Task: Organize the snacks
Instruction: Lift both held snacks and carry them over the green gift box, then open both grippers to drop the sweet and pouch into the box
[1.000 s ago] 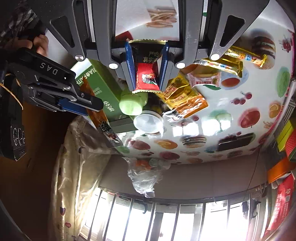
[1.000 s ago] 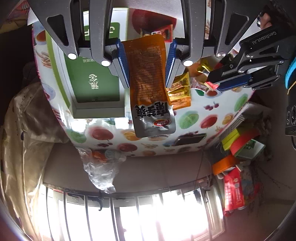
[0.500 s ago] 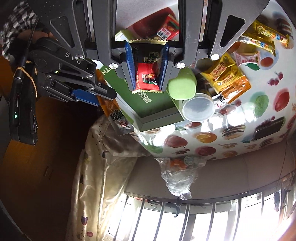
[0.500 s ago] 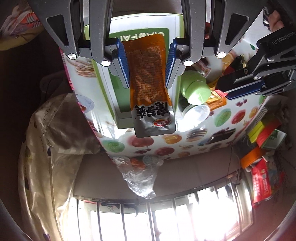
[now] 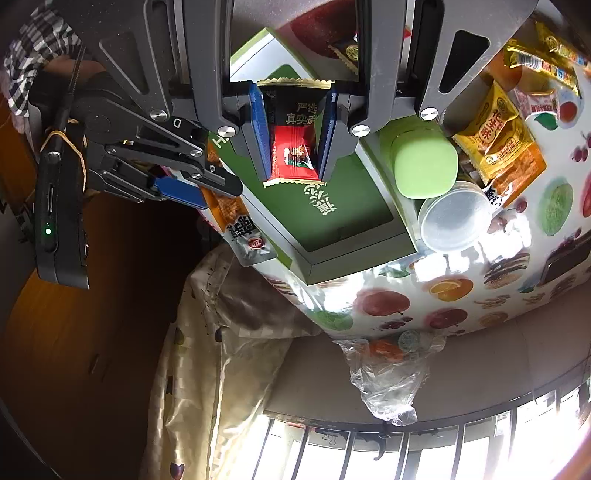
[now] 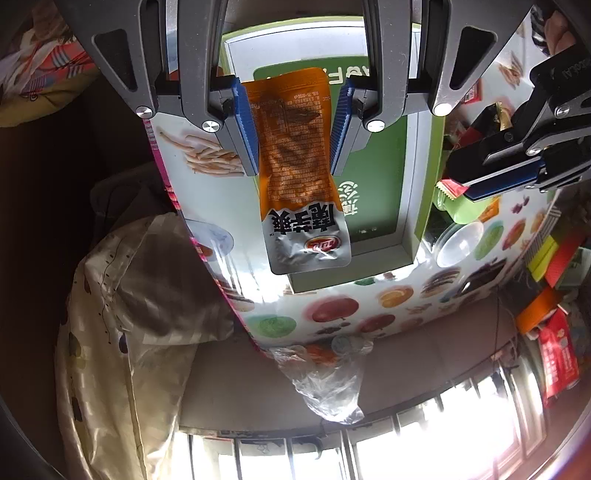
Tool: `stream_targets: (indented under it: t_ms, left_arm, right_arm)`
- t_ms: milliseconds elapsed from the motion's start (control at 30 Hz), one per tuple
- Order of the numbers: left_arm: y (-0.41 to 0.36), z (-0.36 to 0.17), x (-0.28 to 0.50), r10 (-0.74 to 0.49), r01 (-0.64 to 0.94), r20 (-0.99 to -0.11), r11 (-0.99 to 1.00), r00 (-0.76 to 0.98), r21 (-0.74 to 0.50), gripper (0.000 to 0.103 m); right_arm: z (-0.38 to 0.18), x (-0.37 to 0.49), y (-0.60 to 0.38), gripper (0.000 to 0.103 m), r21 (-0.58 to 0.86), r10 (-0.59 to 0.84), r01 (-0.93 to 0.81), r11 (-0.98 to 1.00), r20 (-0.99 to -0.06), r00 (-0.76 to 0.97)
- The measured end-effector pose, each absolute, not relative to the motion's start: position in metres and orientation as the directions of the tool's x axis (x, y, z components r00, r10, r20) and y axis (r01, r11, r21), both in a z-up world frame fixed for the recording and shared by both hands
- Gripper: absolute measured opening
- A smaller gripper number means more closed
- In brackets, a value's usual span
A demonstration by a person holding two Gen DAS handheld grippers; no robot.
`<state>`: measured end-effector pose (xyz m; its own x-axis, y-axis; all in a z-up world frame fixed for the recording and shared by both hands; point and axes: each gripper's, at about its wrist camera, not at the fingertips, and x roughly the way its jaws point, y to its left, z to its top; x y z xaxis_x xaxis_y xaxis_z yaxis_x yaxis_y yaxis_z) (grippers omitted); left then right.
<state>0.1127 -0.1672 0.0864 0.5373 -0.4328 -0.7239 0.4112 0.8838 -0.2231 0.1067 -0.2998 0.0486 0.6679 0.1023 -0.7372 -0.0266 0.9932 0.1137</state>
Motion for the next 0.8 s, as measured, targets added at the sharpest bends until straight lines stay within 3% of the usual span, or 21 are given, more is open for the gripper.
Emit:
stream_targets:
  t_ms: [800]
  left_arm:
    - [-0.192,0.052,0.123,-0.400,0.423,-0.787,0.884,0.469,-0.198,0.027]
  right_arm:
    - [0.031,0.122,-0.299,0.039,0.087,0.137,-0.110,0.990,-0.770,0.624]
